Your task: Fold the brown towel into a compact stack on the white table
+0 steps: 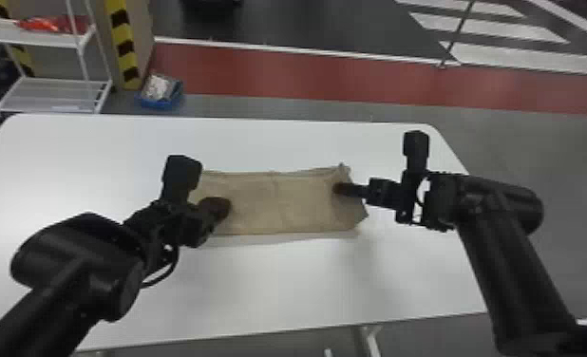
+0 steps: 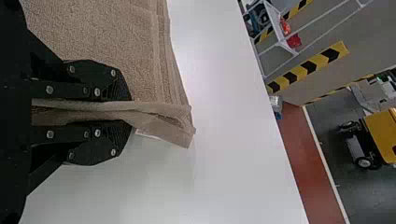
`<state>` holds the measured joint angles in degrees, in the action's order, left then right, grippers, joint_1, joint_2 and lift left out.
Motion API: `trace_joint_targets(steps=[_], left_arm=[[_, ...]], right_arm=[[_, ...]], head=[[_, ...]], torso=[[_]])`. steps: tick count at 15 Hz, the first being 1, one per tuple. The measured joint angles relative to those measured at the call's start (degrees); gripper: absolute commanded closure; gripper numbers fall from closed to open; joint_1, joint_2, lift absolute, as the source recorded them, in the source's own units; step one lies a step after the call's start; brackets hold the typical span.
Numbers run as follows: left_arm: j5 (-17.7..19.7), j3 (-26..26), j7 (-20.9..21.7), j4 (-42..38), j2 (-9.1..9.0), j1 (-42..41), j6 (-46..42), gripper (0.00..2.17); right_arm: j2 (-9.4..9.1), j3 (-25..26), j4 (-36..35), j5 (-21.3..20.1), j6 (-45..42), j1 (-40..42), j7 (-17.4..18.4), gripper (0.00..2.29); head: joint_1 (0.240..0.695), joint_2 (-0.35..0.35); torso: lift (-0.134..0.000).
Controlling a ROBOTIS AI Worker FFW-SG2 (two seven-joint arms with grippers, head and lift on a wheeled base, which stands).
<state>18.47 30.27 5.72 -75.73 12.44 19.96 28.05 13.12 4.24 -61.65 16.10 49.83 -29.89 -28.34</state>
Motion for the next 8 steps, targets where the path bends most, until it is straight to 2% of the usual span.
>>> trace_joint_targets(steps=[3,8], left_arm=[[0.0,-0.1,0.1,0.0,0.12,0.0,0.3,2.14],[0.2,-0.3,0.4,0.0,-0.17,-0.2,0.5,2.14]], right_arm=[[0.22,1.9,-2.2,4.2,2.5,1.1,-0.9,1.21],[0.53,3.1,-12.7,12.5,10.4,4.1,0.2,1.21]], head=[[0.695,-0.171],[0.695,-0.15]], torso=[[-0.12],[-0.12]])
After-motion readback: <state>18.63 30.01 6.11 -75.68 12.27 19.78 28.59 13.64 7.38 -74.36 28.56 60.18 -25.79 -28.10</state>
